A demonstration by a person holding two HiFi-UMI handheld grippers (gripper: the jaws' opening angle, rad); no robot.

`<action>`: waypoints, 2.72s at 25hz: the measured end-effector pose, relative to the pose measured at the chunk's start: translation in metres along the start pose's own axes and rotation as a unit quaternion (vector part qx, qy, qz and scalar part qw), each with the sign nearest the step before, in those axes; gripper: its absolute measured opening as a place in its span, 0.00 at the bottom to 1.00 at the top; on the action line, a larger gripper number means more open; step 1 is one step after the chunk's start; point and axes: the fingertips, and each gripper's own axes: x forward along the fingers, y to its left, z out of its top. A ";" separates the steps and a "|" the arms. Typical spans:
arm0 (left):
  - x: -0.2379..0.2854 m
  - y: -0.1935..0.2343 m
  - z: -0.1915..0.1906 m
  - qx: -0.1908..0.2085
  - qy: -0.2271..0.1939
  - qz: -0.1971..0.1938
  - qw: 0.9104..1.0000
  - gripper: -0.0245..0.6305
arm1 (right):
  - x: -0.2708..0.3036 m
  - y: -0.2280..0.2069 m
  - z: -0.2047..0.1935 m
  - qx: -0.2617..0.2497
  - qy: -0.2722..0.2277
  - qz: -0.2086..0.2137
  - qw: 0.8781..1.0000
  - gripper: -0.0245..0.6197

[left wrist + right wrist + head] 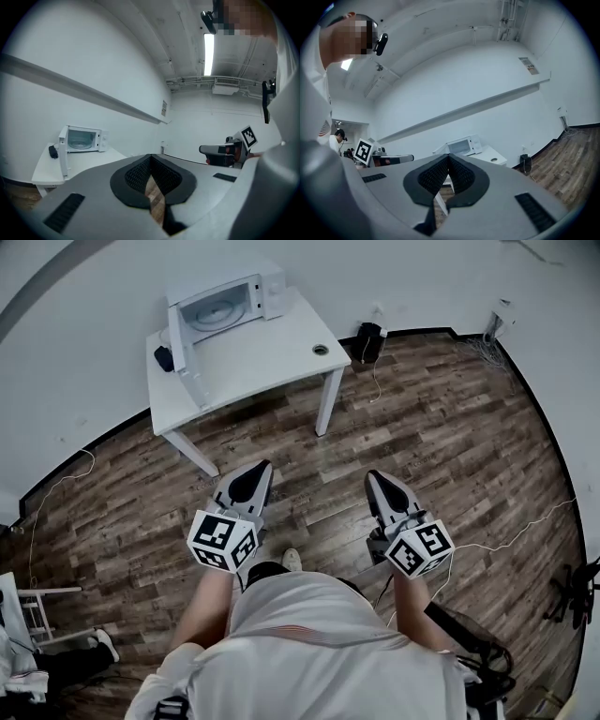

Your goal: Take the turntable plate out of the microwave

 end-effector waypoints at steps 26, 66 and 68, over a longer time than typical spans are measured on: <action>0.114 0.150 0.030 -0.023 -0.005 0.083 0.996 0.05 | 0.223 -0.060 0.023 0.001 0.035 0.119 0.992 0.04; 0.325 0.375 0.083 -0.068 -0.026 0.266 0.961 0.05 | 0.557 -0.197 0.044 0.017 0.120 0.278 0.953 0.04; 0.325 0.394 0.087 -0.072 -0.033 0.269 0.960 0.05 | 0.578 -0.183 0.043 0.013 0.122 0.283 0.951 0.04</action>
